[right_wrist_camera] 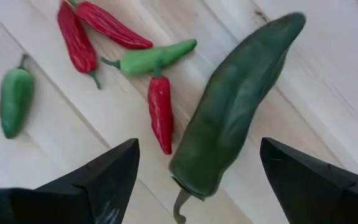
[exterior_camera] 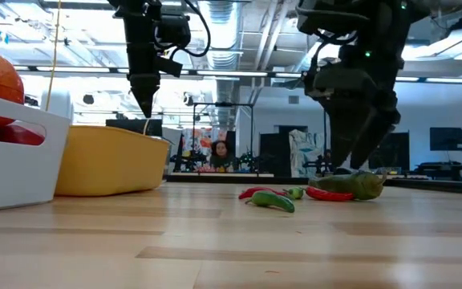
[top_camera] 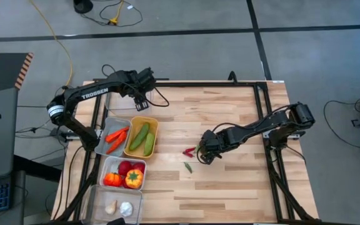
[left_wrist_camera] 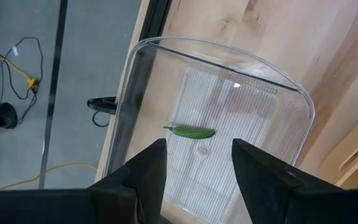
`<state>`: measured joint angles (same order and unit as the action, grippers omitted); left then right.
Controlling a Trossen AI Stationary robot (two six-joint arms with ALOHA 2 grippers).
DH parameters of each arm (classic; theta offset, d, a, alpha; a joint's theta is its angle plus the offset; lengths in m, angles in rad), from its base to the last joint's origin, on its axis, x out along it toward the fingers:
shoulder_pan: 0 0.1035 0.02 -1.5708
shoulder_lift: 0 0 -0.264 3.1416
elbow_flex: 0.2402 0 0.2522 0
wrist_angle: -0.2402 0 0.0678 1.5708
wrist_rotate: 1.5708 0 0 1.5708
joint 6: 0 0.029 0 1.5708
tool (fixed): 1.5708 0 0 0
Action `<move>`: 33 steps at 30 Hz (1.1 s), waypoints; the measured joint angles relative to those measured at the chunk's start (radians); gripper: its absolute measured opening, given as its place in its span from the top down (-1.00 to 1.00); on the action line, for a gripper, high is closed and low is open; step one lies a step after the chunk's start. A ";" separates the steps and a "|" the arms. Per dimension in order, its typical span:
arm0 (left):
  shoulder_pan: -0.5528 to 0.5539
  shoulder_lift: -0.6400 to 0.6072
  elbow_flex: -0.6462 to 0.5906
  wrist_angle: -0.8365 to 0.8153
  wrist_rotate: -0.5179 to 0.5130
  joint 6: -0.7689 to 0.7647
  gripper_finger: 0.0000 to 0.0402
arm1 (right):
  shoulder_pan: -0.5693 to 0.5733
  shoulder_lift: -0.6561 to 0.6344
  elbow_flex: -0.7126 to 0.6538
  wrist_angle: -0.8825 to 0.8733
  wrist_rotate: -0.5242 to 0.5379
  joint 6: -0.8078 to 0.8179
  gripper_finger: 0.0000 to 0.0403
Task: Sort produce into baskets
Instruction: Put the middle right pepper into the top transparent bin
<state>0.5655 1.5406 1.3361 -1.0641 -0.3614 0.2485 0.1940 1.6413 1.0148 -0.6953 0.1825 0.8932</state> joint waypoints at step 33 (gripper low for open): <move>-0.002 0.000 0.001 0.001 0.044 0.006 0.16 | -0.022 0.065 -0.031 0.090 -0.021 -0.003 -0.30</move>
<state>0.5630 1.5406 1.3369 -1.0636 -0.3178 0.2545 0.1722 1.7068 0.9842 -0.6049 0.1618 0.8899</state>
